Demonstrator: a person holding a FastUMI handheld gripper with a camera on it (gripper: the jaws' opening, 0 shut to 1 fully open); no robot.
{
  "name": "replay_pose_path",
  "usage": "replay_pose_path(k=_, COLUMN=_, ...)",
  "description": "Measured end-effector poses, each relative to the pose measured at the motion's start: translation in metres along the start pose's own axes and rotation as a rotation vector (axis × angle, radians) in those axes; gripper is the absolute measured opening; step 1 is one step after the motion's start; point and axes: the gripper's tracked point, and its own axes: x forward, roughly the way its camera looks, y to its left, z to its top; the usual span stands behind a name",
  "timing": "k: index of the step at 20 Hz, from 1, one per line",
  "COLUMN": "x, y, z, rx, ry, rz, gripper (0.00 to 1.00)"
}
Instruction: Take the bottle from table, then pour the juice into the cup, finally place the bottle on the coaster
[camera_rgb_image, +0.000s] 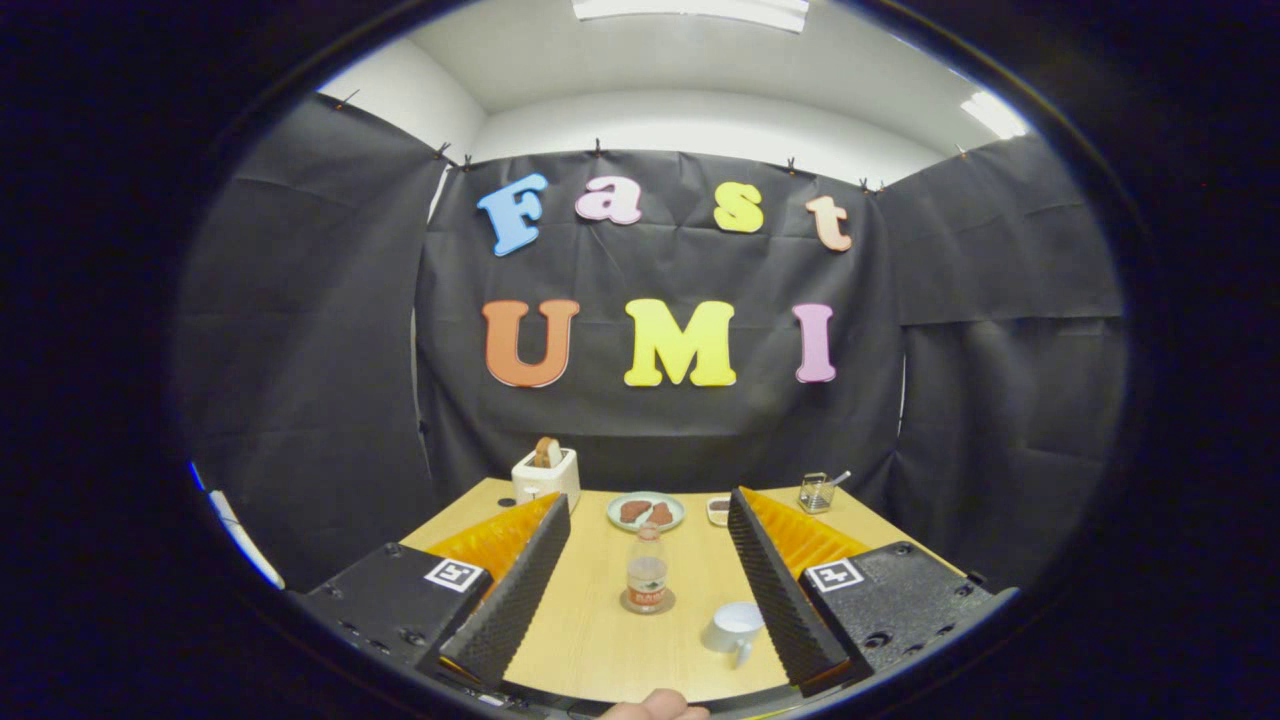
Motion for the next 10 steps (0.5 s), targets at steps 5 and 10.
replay_pose_path(k=5, x=-0.042, y=0.006, z=-0.005, rx=-0.003, ry=0.005, rz=0.012, gripper=1.0)
replay_pose_path(k=10, x=-0.071, y=0.025, z=-0.02, rx=-0.036, ry=0.013, rz=0.044, gripper=1.0)
